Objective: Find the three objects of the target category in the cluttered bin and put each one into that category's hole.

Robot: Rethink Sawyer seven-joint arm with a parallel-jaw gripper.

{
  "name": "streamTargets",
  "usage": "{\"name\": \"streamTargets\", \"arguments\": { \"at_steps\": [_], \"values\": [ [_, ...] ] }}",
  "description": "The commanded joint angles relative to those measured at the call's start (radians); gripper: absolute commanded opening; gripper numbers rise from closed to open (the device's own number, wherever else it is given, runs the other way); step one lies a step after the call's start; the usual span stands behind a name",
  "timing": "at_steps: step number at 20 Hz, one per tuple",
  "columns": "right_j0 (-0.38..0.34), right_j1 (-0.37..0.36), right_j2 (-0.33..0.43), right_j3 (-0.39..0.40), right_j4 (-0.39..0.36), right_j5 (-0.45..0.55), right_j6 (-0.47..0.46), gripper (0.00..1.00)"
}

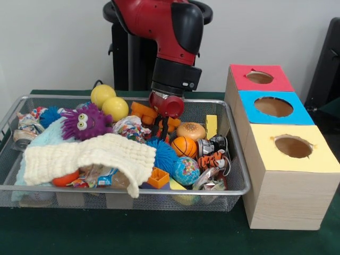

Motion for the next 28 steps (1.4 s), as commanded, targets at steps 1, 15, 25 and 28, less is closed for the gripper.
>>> {"name": "streamTargets", "arguments": {
  "at_steps": [1,15,25,28],
  "values": [
    [-0.007,0.094,-0.077,0.027,0.085,0.234,0.066,1.00],
    [0.204,0.086,-0.197,-0.100,0.180,0.224,-0.044,1.00],
    [0.160,0.080,-0.233,-0.091,-0.004,0.121,0.010,1.00],
    [0.147,0.083,-0.235,-0.089,-0.052,0.093,0.032,1.00]
  ]
}}
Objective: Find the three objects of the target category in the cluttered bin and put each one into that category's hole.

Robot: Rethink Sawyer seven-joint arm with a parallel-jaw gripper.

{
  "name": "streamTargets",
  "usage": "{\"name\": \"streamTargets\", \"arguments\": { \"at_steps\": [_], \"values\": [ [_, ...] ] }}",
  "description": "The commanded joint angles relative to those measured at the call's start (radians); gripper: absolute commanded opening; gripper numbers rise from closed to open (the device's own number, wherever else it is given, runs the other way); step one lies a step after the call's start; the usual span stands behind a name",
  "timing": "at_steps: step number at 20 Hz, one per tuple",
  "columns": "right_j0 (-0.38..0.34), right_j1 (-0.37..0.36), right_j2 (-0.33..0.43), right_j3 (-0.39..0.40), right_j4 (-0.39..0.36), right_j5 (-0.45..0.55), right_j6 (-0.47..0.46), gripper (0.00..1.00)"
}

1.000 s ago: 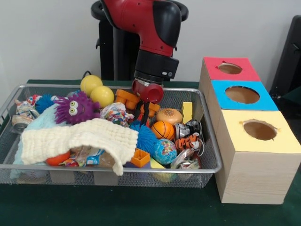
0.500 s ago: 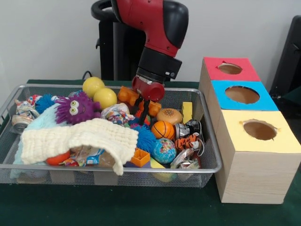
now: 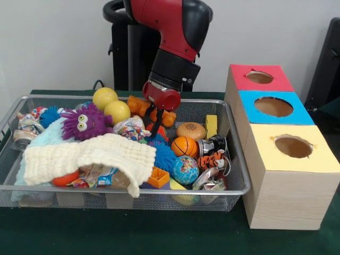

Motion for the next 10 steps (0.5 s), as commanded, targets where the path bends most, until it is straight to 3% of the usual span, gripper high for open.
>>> {"name": "streamTargets", "arguments": {
  "at_steps": [1,10],
  "values": [
    [-0.065,0.071,-0.023,-0.048,-0.099,0.049,0.036,1.00],
    [-0.070,0.012,-0.043,-0.067,-0.144,0.108,0.012,1.00]
  ]
}}
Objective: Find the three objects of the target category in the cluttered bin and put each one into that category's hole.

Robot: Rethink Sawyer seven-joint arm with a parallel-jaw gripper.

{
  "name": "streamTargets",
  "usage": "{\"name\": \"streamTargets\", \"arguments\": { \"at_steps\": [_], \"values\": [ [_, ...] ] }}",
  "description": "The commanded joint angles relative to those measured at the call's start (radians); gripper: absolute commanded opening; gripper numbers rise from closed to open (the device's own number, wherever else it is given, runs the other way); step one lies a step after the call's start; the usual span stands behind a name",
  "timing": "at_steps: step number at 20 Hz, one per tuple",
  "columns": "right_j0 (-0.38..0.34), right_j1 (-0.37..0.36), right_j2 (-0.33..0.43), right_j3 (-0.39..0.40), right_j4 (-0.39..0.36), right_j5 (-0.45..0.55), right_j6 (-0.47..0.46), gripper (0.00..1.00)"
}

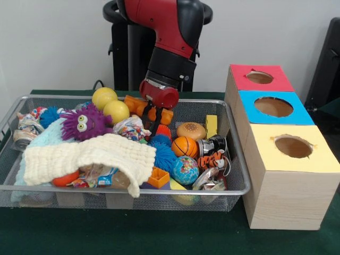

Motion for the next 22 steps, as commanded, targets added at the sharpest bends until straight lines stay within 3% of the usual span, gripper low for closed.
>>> {"name": "streamTargets", "arguments": {
  "at_steps": [1,6,11,15,16,22],
  "values": [
    [-0.041,-0.002,-0.034,-0.062,-0.045,0.134,0.003,1.00],
    [-0.053,-0.019,-0.082,-0.167,-0.215,0.143,-0.144,1.00],
    [-0.033,-0.022,-0.087,-0.213,-0.278,0.194,-0.129,1.00],
    [-0.043,-0.002,-0.038,-0.307,-0.437,0.258,-0.179,1.00],
    [-0.067,-0.008,0.007,-0.341,-0.520,0.293,-0.209,1.00],
    [-0.031,-0.015,0.003,-0.436,-0.706,0.354,-0.207,1.00]
  ]
}}
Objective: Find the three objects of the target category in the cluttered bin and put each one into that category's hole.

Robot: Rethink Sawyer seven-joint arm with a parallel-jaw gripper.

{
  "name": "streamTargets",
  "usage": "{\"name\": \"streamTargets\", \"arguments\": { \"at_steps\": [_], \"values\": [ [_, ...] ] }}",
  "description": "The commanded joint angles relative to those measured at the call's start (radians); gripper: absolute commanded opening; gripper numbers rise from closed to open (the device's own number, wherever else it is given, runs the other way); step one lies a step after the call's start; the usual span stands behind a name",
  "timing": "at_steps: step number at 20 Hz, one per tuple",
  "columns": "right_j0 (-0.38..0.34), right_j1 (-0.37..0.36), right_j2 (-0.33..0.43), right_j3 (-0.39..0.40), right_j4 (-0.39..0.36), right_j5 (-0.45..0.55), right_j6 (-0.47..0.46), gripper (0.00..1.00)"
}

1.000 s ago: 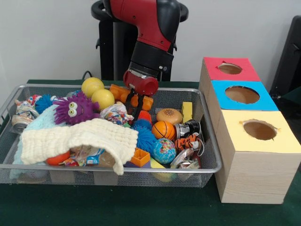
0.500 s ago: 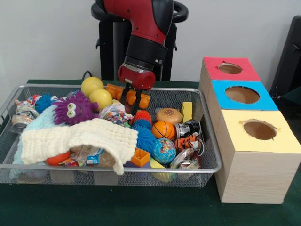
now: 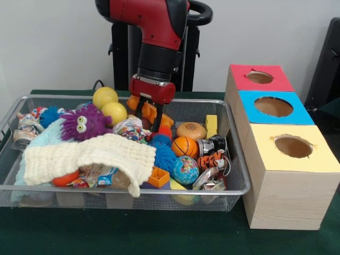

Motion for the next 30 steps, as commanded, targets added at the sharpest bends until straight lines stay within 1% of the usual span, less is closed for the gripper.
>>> {"name": "streamTargets", "arguments": {
  "at_steps": [1,4,6,7,8,10,11,12,13,14,15,16,17,18,20,21,22,25,26,27,28,30],
  "values": [
    [-0.005,0.001,0.078,-0.277,-0.230,0.156,-0.204,1.00],
    [-0.010,-0.005,0.093,-0.306,-0.313,0.173,-0.179,1.00],
    [-0.009,-0.011,0.100,-0.315,-0.344,0.188,-0.151,1.00],
    [-0.034,-0.032,0.132,-0.311,-0.374,0.219,-0.147,1.00],
    [-0.072,-0.062,0.183,-0.299,-0.405,0.268,-0.152,1.00],
    [-0.117,-0.098,0.250,-0.283,-0.435,0.339,-0.165,1.00],
    [-0.177,-0.133,0.330,-0.261,-0.452,0.408,-0.202,1.00],
    [-0.218,-0.155,0.384,-0.247,-0.458,0.457,-0.236,1.00],
    [-0.274,-0.186,0.462,-0.228,-0.458,0.529,-0.297,1.00],
    [-0.314,-0.203,0.520,-0.219,-0.470,0.573,-0.357,1.00],
    [-0.330,-0.206,0.546,-0.218,-0.482,0.593,-0.383,1.00],
    [-0.355,-0.206,0.587,-0.223,-0.508,0.633,-0.468,1.00],
    [-0.372,-0.204,0.616,-0.228,-0.522,0.666,-0.521,1.00],
    [-0.407,-0.192,0.676,-0.240,-0.545,0.737,-0.662,1.00],
    [-0.450,-0.164,0.753,-0.255,-0.573,0.818,-0.813,1.00],
    [-0.467,-0.140,0.801,-0.267,-0.599,0.867,-0.941,1.00],
    [-0.468,-0.135,0.819,-0.270,-0.619,0.883,-0.979,1.00],
    [-0.475,-0.144,0.891,-0.242,-0.673,0.904,-1.109,1.00],
    [-0.483,-0.144,0.908,-0.234,-0.679,0.903,-1.116,1.00],
    [-0.495,-0.148,0.932,-0.220,-0.686,0.905,-1.154,1.00],
    [-0.490,-0.157,0.931,-0.213,-0.697,0.898,-1.146,1.00],
    [-0.456,-0.206,0.902,-0.187,-0.722,0.885,-1.115,1.00]
  ]
}}
